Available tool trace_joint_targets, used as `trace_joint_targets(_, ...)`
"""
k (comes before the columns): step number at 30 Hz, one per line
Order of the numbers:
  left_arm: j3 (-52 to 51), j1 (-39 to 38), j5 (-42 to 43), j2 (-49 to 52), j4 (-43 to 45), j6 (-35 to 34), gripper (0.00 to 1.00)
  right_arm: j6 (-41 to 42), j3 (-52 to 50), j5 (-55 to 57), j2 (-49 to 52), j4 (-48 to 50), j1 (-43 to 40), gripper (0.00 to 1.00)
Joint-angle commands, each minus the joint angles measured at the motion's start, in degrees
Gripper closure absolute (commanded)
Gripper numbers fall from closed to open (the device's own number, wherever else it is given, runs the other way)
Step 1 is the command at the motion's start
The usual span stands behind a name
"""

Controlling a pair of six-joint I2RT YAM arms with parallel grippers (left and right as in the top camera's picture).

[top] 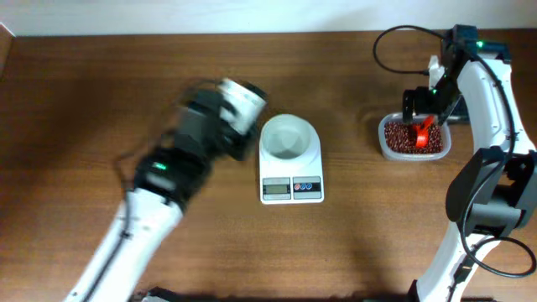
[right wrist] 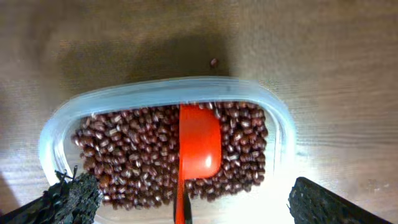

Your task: Scoop item into bowl and weigh 50g on scale

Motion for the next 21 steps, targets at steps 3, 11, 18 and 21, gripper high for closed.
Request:
trace_joint_targets(3, 0.9, 23.3, 0.1, 7.9, 7.7, -13.9, 1.00, 0.4, 1.0, -0.2, -0.5, 0.0, -0.2, 0.01)
trace_joint_targets(11, 2.7, 15.1, 10.8, 12.8, -12.9, -0.2, 1.00, 0.4, 1.0, -0.2, -0.5, 0.0, -0.2, 0.01)
trace_joint_targets(18, 2.7, -14.8, 1.7, 21.3, -17.0, 10.7, 1.00, 0.4, 1.0, -0.2, -0.5, 0.0, -0.2, 0.01)
trace_joint_targets(21, 2.7, -21.2, -2.6, 27.1, -11.3, 16.9, 1.00, 0.4, 1.0, -0.2, -0.5, 0.0, -0.2, 0.01)
